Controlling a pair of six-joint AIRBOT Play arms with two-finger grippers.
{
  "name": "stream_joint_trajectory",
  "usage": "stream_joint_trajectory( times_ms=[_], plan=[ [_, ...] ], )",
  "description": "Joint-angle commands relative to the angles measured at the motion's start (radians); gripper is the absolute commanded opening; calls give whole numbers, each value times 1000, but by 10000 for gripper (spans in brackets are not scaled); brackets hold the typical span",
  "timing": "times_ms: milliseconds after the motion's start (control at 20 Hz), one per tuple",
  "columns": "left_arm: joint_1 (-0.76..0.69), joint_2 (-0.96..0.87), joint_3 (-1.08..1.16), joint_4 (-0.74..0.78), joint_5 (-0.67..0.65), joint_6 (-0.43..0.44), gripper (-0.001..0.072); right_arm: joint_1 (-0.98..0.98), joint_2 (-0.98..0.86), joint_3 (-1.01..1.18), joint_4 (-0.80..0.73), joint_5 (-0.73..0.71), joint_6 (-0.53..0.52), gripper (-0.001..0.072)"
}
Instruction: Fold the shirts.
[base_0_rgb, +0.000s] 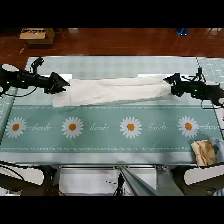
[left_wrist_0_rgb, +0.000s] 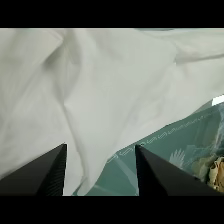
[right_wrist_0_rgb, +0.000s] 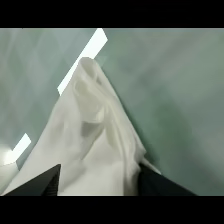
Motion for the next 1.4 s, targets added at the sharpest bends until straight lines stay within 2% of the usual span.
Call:
stream_joint_trajectory(
  times_ms=[0,100,150,200,300,350,400,450,550,650,800,950,1350],
  plan=[
    [0,0,1,-42,-2,0,514,93,-17,-1,22,-220,2,540],
    [0,0,1,-42,-12,-1,514,130,-17,-1,21,-339,22,522],
    [0,0,1,-43,-22,-1,514,142,-17,-1,21,-378,37,447],
    [0,0,1,-45,-31,-1,514,147,-17,-1,22,-382,41,225],
    [0,0,1,-45,-31,-1,507,153,-15,-1,24,-361,40,68],
    [0,0,1,-45,-31,0,458,152,-8,0,16,-327,21,19],
    [0,0,1,-49,-31,0,376,148,6,0,4,-301,-19,19],
    [0,3,1,-50,-32,0,245,146,29,0,-16,-270,-61,19],
    [-3,21,1,-67,-35,20,27,133,92,-1,-81,-201,-69,18],
    [-9,45,1,-143,-52,71,28,106,168,-1,-137,-118,-61,18],
    [-51,87,1,-261,-72,75,27,52,285,-1,-210,-12,11,18],
    [-163,111,1,-338,-48,75,27,8,401,-1,-307,67,94,18],
    [-633,88,1,-364,297,63,29,-12,707,-1,-571,309,238,18]
  ],
)
